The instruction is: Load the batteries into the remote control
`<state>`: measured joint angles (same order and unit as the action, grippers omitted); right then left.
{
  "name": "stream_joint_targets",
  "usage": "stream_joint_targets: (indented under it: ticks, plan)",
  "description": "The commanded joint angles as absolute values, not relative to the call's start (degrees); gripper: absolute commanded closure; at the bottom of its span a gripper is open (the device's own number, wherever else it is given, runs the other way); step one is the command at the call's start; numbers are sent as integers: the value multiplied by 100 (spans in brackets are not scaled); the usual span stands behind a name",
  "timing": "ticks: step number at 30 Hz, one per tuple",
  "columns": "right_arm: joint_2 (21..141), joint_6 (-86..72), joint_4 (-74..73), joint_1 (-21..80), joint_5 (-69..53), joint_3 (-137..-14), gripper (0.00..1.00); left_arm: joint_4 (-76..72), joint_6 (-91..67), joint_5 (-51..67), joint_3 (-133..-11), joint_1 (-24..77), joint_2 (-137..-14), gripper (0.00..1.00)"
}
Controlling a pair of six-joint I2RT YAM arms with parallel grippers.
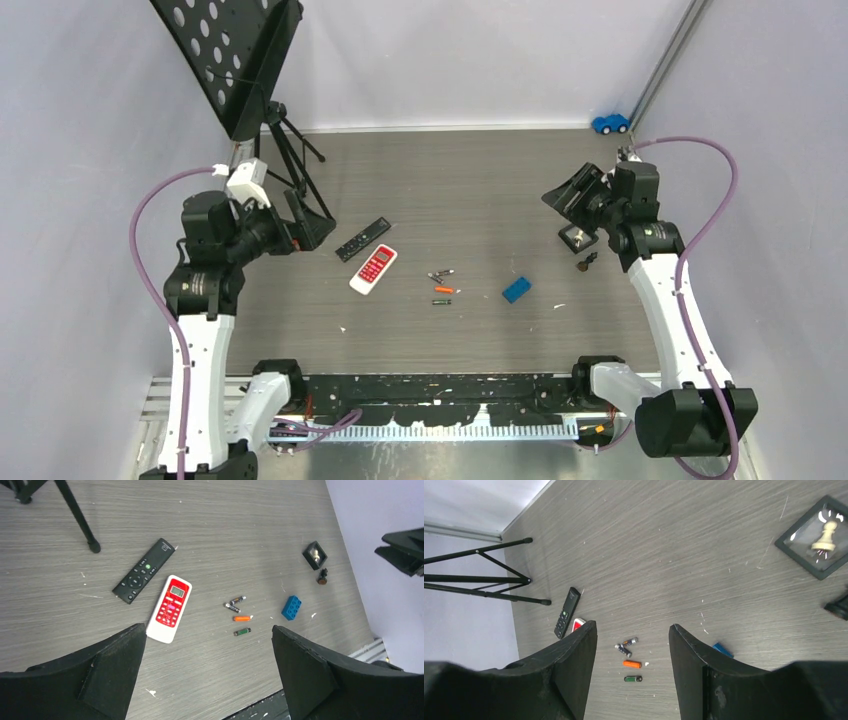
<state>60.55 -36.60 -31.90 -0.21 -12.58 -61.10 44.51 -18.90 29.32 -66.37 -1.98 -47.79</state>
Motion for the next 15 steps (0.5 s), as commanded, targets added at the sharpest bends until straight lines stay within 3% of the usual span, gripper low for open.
stream_joint_targets:
  ticks: [1,6,15]
  plan:
    - [6020,-3881,-2703,0,-1481,-5950,40,3985,-2338,2051,-6536,-185,-4431,0]
    - [6042,-4062,-2628,0,-1535,-5749,40,4209,-2457,1350,-6551,-189,-4453,0]
    - [5885,-4347,-2486,186,-1539,-5250,40,2929,-3279,3414,-5232,246,-4952,0]
